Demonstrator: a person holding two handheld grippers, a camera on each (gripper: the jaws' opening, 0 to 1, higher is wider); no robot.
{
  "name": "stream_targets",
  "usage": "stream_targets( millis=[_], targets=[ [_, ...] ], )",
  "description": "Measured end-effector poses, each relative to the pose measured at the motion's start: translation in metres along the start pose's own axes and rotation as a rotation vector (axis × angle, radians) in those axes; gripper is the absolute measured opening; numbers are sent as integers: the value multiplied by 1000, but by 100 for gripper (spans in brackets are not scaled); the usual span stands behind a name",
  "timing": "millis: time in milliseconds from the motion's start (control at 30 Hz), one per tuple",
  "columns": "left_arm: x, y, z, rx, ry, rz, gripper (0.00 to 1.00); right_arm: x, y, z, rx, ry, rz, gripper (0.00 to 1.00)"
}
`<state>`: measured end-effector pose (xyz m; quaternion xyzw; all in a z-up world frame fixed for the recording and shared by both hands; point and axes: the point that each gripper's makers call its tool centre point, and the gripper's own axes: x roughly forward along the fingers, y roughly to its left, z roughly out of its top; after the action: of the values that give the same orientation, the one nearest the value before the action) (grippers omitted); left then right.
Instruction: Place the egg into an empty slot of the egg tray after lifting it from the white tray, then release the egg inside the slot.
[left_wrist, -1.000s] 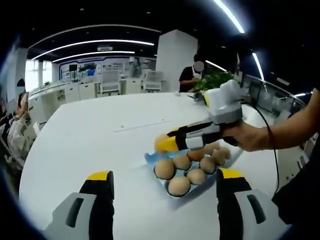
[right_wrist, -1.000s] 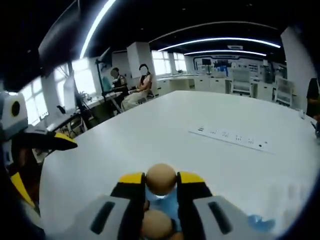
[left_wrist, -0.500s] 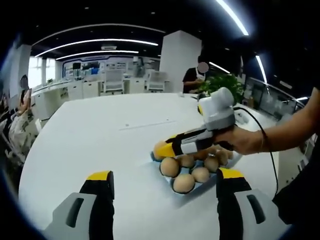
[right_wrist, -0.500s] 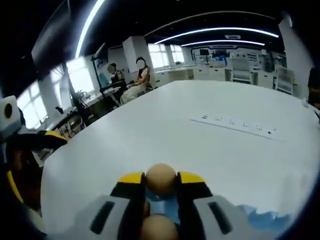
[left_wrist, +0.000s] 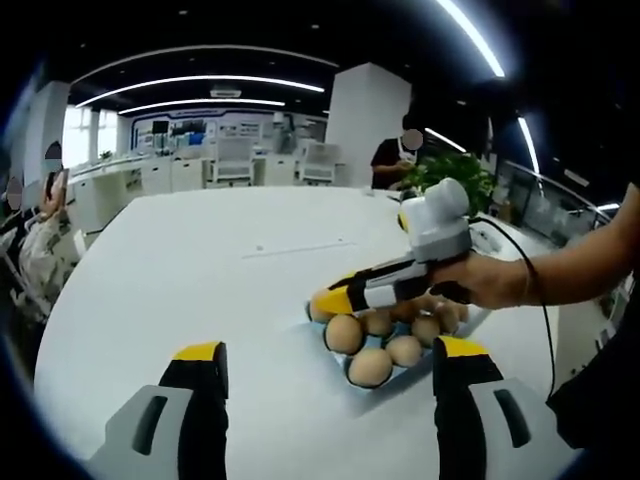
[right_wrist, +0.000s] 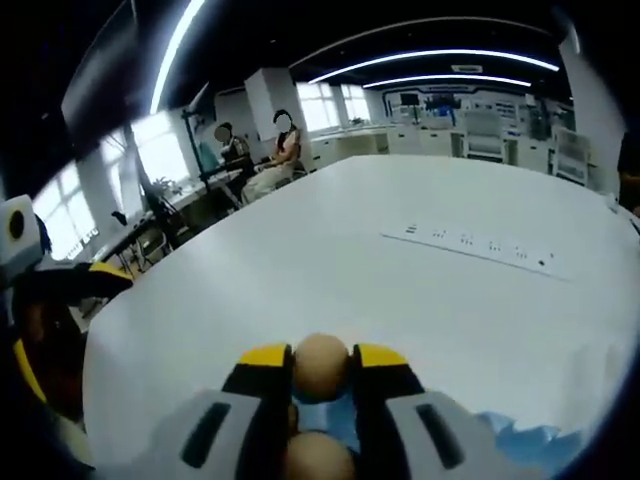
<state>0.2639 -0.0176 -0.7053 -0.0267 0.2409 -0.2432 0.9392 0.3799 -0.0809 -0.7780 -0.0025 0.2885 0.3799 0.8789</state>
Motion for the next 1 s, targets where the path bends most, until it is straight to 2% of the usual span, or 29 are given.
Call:
stream_targets(
  millis=[500, 633, 733, 833, 1000],
  targets=[
    [-3, -1, 1, 13, 2, 5, 84, -7, -2, -1, 28, -5, -1, 23],
    [-2, -3, 2, 18, 1, 7, 84, -22, -1, 6, 96, -67, 28, 23],
    [-1, -5, 2, 17, -1, 1, 84, -43, -13, 13, 114, -124, -5, 23],
    [0, -8, 3, 22, 0, -4, 84, -61, -29, 10, 113, -135, -45, 23],
    [4, -14, 5, 30, 1, -21, 84, -106, -84, -3, 110, -158, -223, 23]
  ],
)
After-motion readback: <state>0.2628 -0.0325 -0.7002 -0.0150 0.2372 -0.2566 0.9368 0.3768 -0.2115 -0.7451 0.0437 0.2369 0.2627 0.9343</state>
